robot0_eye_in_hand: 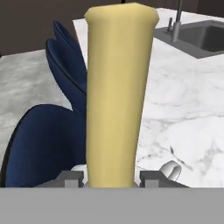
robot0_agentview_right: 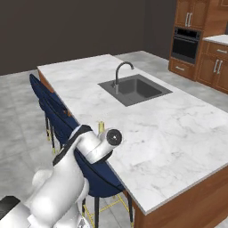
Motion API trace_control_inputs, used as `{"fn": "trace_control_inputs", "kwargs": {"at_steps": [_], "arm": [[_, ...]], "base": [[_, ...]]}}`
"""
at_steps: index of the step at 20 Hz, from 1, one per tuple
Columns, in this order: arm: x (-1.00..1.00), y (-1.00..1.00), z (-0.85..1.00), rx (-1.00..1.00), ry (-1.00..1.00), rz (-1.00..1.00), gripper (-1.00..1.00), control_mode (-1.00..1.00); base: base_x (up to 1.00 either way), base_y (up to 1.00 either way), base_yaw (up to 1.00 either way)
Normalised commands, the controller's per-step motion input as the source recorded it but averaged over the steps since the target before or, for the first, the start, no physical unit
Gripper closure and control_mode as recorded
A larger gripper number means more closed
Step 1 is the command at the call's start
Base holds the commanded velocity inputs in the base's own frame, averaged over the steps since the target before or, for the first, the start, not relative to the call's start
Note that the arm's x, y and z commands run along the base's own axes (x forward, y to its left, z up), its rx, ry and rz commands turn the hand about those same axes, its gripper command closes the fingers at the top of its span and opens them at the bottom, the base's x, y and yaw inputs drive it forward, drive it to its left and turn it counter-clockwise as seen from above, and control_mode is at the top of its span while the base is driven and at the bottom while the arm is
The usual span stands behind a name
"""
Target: Get the candle and the wine from the cabinet and move them to the dining counter.
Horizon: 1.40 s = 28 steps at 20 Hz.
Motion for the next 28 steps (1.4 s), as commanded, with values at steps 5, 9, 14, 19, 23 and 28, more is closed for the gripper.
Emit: {"fn": "trace_control_inputs", "kwargs": {"at_steps": [5,9,14,19,23,28], "arm": [[0.69,-0.15,-0.19,0.11,0.00,0.00,1.00,-1.00],[0.82,-0.10,0.00,0.05,0.00,0.00,1.00,-1.00],[0.93,-0.12,0.00,0.03,0.01,0.00,1.00,-1.00],[0.73,-0.05,-0.08,0.00,0.01,0.00,1.00,-1.00],[0.79,-0.05,-0.17,0.00,0.00,0.00,1.00,-1.00],[0.79,-0.13,-0.34,0.00,0.00,0.00,1.00,-1.00]], "base": [[0.00,0.00,0.00],[0.00,0.00,0.00],[0.00,0.00,0.00],[0.00,0.00,0.00],[0.00,0.00,0.00],[0.00,0.00,0.00]]}}
